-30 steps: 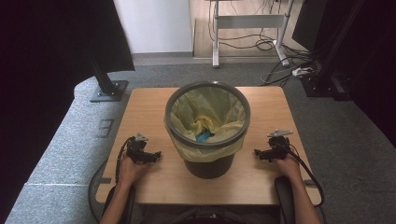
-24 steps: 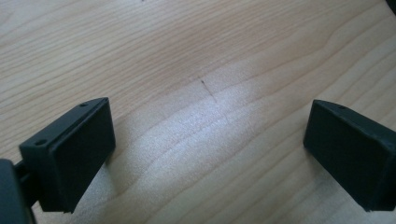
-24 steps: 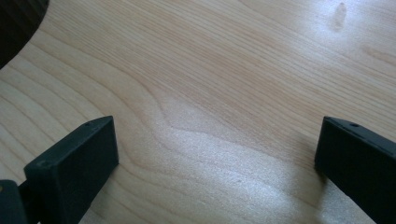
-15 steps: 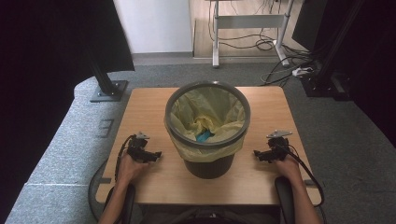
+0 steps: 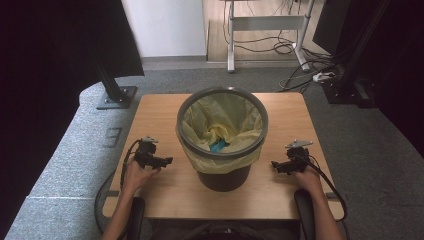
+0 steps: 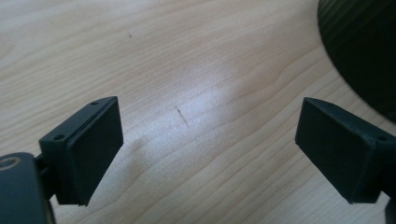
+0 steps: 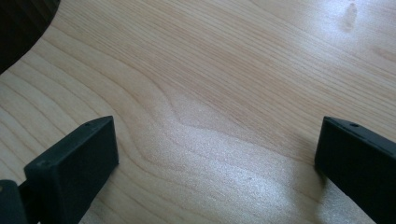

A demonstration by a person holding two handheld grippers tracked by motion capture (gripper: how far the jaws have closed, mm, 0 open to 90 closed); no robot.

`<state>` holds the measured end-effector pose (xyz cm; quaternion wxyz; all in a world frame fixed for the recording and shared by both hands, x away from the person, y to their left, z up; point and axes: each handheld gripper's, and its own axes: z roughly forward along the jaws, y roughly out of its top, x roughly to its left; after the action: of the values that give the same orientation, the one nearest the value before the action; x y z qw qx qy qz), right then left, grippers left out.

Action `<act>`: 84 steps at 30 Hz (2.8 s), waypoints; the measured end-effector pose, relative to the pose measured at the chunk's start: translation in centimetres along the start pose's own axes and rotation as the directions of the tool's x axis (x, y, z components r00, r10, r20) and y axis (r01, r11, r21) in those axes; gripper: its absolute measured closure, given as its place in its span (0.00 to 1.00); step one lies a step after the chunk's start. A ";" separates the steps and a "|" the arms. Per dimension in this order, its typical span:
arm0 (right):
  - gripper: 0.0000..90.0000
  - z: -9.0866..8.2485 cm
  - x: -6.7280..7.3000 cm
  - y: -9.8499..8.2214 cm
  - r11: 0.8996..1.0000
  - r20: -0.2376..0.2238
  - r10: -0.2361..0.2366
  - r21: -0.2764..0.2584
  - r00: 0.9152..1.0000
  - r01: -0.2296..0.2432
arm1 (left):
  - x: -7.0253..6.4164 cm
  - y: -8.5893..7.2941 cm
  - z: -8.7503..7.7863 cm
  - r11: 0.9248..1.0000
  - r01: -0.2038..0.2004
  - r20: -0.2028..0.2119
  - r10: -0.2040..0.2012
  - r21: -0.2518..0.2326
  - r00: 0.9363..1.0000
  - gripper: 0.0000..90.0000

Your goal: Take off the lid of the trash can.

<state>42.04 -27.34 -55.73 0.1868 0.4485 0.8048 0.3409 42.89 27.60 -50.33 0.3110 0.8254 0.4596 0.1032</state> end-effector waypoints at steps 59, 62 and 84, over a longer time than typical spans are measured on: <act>0.00 -0.1 0.3 -0.1 1.000 -0.010 -0.012 0.000 1.000 0.012 | -3.0 14.9 -10.8 0.990 -0.140 0.014 0.140 -0.029 0.990 0.16; 0.00 -0.1 0.3 -0.1 1.000 -0.012 -0.012 0.000 1.000 0.012 | -3.4 15.7 -11.5 0.988 -0.146 0.002 0.146 -0.041 0.989 0.16; 0.00 -0.1 0.4 -0.1 1.000 -0.018 -0.018 0.000 1.000 0.019 | -6.9 21.3 -14.3 0.982 -0.183 0.008 0.184 -0.038 0.983 0.22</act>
<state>41.75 -27.10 -55.73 0.1825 0.4379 0.8107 0.3431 47.34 19.74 -25.30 0.3179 0.8589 0.3780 0.1352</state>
